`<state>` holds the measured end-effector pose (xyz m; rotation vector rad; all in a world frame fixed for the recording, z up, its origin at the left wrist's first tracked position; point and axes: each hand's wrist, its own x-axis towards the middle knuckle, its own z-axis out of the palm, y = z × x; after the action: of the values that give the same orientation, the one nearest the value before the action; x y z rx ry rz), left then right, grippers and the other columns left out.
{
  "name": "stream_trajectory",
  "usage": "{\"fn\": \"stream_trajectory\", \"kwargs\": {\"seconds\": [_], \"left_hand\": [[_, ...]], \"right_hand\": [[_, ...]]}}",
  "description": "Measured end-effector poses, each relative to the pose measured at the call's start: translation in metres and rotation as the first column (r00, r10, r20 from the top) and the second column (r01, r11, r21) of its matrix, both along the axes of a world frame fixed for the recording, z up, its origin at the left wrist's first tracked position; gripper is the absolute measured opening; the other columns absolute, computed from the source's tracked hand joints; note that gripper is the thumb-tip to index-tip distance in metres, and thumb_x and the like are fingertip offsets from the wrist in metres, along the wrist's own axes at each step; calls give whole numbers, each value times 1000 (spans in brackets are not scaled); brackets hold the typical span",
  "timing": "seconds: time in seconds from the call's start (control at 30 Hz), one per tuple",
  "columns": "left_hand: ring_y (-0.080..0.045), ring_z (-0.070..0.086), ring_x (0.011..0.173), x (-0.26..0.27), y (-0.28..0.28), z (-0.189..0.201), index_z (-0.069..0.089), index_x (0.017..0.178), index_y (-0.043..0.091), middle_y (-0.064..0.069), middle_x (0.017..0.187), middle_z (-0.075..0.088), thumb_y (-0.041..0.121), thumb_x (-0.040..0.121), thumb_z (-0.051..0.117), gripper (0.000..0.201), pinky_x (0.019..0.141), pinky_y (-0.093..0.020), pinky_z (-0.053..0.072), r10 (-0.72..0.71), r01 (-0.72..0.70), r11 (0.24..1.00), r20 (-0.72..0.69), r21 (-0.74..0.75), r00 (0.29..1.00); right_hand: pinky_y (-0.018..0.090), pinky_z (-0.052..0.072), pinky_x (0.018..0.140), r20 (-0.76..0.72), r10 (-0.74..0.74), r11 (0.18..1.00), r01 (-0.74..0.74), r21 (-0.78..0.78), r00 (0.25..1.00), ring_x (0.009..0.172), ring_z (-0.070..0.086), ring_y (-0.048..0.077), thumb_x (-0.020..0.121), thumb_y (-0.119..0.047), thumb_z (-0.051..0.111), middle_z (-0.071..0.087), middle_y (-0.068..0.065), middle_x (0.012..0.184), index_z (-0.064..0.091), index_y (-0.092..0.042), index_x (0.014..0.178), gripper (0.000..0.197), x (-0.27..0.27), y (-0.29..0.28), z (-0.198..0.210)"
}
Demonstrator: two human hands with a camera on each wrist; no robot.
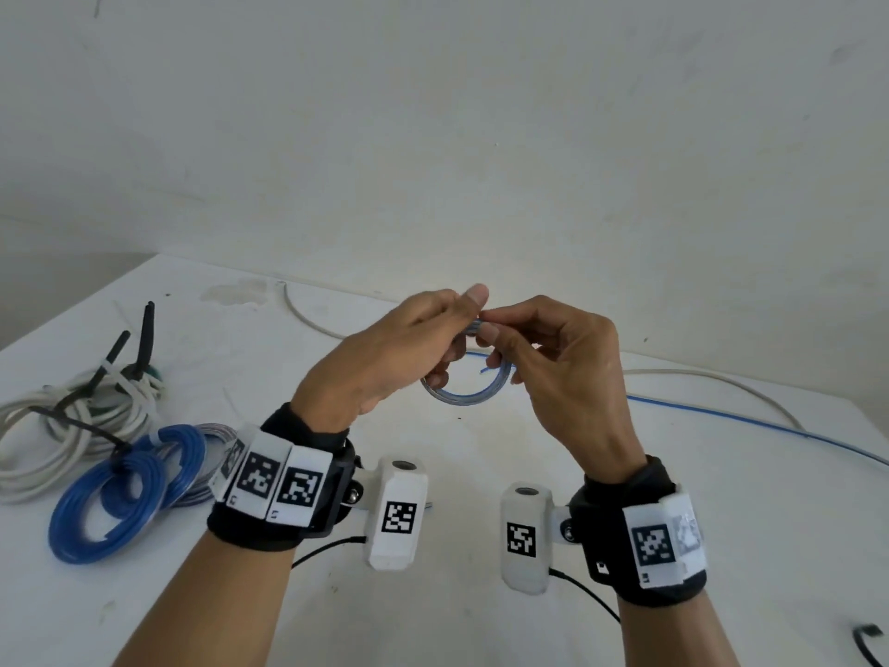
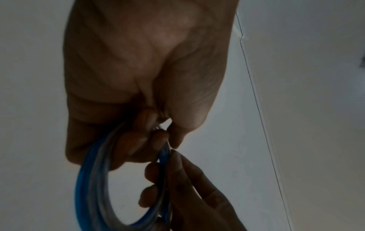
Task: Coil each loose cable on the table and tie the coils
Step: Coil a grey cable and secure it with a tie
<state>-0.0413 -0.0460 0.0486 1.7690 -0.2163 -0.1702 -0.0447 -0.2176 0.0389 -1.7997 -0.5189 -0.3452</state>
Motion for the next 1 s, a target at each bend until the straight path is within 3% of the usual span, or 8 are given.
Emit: {"fn": "stream_trajectory", "kwargs": {"seconds": [0.1,0.17,0.33,0.47,0.67,0.77,0.9,1.0], "left_hand": [[-6,32,48,-3,-6,3,46,68,18,15,55,34,50,106,36,51,52,-21,33,-22,20,997,23,71,999],[-8,28,49,-4,-8,6,41,66,17,13,55,30,48,107,36,51,52,-21,30,-14,12,999,33,42,999],[-12,21,49,-1,-5,10,38,67,18,6,60,23,42,108,37,48,51,-24,24,77,-67,975,36,-210,996],[-9,19,46,1,2,15,36,67,19,6,58,20,42,109,36,48,47,-22,23,144,-136,864,-20,-486,989],[-7,20,44,-1,-2,16,36,69,16,7,56,22,43,109,32,48,46,-21,25,116,-89,762,0,-642,993],[-10,22,47,0,-1,16,43,70,14,4,56,26,39,110,32,48,49,-23,31,106,-73,787,17,-612,994],[-18,52,60,1,3,16,64,89,7,-5,63,58,17,108,30,41,68,-35,52,122,-50,906,145,-420,982],[-21,51,56,-3,2,15,66,91,4,-4,57,56,27,110,34,44,69,-37,51,60,-30,971,120,-238,991]], "right_hand": [[33,53,55,25,-25,1000,25,-13,999,66,72,17,93,-10,72,75,-9,77,76,-21,88,13,-1,-3,1],[30,54,54,46,-37,999,36,15,998,68,73,18,91,-10,74,76,-7,78,76,-23,88,13,-2,-3,3],[25,56,56,53,-84,977,72,200,995,72,76,19,89,-11,76,77,1,81,76,-10,91,2,-1,0,4],[25,55,54,5,-53,953,49,299,999,71,75,23,84,-15,77,77,6,81,75,-8,88,9,-1,5,3],[26,56,56,7,-75,912,65,405,997,69,72,20,81,-10,81,77,5,81,74,-11,84,7,-9,24,-1],[25,55,56,30,-85,919,66,388,996,71,74,19,84,-7,79,77,3,81,74,-13,86,8,-9,21,1],[25,55,58,67,-86,953,63,295,994,70,72,17,86,-7,78,77,-1,80,75,-17,88,11,-7,7,7],[26,55,58,60,-55,984,44,173,997,74,74,22,87,-11,78,77,0,81,76,-24,86,14,-6,-1,9]]}}
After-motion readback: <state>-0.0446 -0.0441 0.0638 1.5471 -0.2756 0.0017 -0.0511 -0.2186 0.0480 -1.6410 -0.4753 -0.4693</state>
